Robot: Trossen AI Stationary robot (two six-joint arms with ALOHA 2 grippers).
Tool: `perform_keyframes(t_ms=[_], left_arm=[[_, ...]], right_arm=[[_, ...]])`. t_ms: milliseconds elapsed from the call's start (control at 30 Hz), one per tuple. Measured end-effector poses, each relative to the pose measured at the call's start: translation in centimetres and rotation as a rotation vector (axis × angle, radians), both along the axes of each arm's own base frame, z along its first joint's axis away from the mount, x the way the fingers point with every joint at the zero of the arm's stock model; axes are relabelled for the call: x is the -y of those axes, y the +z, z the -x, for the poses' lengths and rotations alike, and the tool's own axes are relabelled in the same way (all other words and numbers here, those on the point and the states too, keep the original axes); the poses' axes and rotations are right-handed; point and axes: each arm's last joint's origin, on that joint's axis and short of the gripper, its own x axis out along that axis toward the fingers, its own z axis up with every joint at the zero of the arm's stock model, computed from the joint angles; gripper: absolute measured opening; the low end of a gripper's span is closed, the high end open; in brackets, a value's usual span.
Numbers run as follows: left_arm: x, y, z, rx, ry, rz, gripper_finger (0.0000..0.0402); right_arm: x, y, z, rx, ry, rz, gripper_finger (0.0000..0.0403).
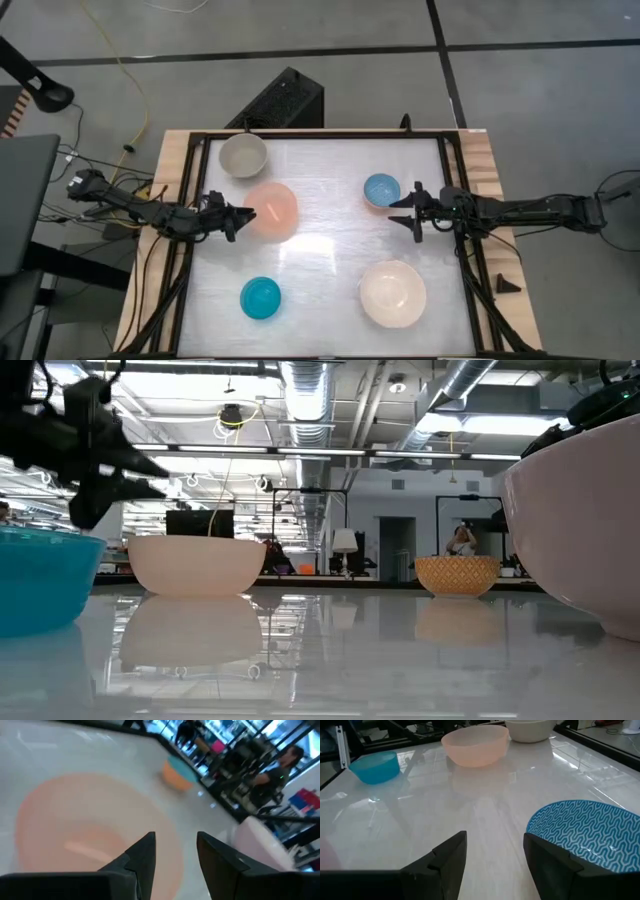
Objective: Nest bowls inside each other
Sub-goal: Stack the light orange bowl on top of the white bowl
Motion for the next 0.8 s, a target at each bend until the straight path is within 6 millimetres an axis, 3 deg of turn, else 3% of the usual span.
perform_keyframes(t_ms=[167, 333, 433, 533, 667, 800], left_arm=[[-0.1, 3.9, -0.3, -0.013, 0.039, -0.155, 0.0105], [-0.6, 6.6, -0.5, -0.213, 0.103, -0.323, 0.0081], [-1.1, 8.1, -0.5, -0.355, 0.134, -0.339, 0.0073], [-1.6, 9.3, -0.6, -0.522, 0.141, -0.335, 0.0071], [-2.5, 10.4, -0.9, -0.709, 0.177, -0.330, 0.0071], [-3.4, 11.3, -1.3, -0.774, 0.219, -0.366, 0.0071]], right_arm=[[0.0, 0.1, 0.0, 0.010, 0.000, 0.002, 0.0232], [0.2, 1.1, -0.2, 0.126, -0.067, -0.057, 0.0232], [0.7, 2.8, -0.4, 0.306, -0.254, -0.174, 0.0232], [0.9, 5.8, -0.7, 0.428, -0.293, -0.185, 0.0232], [0.9, 9.3, -1.9, 0.451, -0.273, -0.146, 0.0232], [1.5, 12.6, -4.6, 0.417, -0.285, -0.137, 0.0232]])
